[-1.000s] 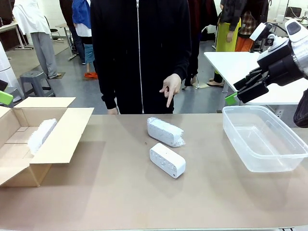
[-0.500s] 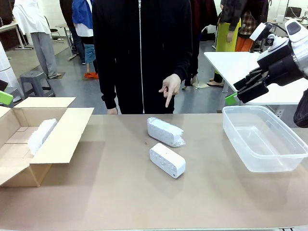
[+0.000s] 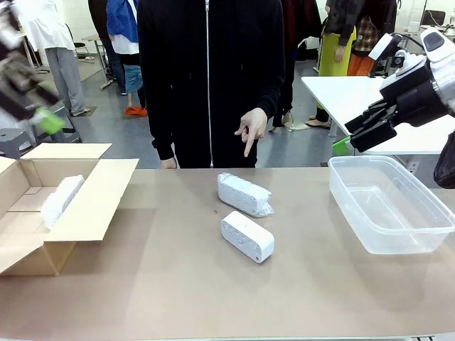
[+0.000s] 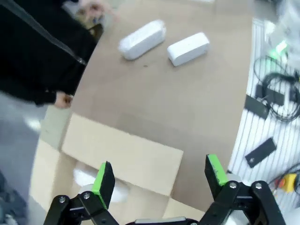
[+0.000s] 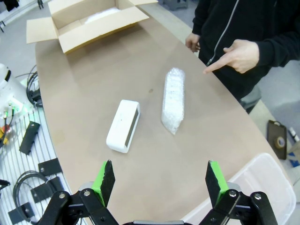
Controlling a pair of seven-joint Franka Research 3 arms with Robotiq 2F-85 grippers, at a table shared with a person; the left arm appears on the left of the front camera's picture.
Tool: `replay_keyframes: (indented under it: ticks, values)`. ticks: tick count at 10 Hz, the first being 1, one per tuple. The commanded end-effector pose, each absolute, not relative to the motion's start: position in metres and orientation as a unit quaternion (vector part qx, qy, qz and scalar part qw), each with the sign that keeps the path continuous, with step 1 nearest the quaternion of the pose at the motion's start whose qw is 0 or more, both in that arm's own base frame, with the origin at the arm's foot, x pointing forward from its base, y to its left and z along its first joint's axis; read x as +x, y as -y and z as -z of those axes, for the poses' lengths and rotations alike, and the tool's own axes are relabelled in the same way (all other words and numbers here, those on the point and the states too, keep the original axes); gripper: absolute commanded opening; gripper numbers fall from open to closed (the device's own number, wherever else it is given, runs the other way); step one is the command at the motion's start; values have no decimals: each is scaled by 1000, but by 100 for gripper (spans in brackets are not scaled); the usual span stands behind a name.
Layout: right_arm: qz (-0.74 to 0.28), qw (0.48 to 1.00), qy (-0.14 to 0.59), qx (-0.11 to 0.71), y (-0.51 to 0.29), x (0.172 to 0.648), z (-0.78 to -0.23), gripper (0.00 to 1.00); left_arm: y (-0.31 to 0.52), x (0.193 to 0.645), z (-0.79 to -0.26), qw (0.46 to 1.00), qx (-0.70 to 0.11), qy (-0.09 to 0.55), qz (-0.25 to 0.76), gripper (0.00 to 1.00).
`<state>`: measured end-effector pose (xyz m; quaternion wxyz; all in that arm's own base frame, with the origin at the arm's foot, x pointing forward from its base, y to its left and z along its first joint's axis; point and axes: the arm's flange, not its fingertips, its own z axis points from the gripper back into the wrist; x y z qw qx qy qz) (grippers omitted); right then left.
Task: Separate and place wrapped and unwrapped clocks.
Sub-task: Pick up the Digital clock indicated by the person.
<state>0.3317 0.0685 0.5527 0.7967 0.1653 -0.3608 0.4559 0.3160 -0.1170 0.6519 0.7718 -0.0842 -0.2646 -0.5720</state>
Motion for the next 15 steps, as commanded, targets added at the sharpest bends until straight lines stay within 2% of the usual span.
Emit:
replay_keyframes:
  ticks: [1, 2, 4, 5, 7, 8, 9, 13, 14, 15]
  values:
    - [-458, 795, 359, 173, -67, 333, -551, 100, 196, 393, -688, 720, 4, 209, 661, 100]
    - [-458, 795, 359, 173, -67, 333, -551, 100, 247, 416, -679, 694, 35, 197, 692, 100]
    - [-458, 795, 359, 173, -67, 333, -551, 100, 341, 437, -628, 649, 69, 181, 735, 100]
    - [-458, 795, 359, 173, -67, 333, -551, 100, 369, 440, -595, 627, 85, 173, 755, 100]
    - [-458, 795, 359, 173, -67, 333, -551, 100, 371, 448, -557, 591, 67, 172, 786, 100]
    - [-458, 795, 359, 173, -67, 333, -551, 100, 355, 454, -553, 586, 64, 155, 793, 100]
    - [-458, 795, 359, 173, -67, 333, -551, 100, 393, 444, -555, 604, 61, 160, 778, 100]
    - [-458, 795, 359, 173, -67, 333, -551, 100, 393, 444, -555, 604, 61, 160, 778, 100]
    - [-458, 795, 359, 173, -67, 333, -551, 100, 394, 445, -552, 596, 61, 162, 784, 100]
    - [-458, 795, 359, 173, -67, 333, -551, 100, 405, 472, -553, 559, 62, 137, 815, 100]
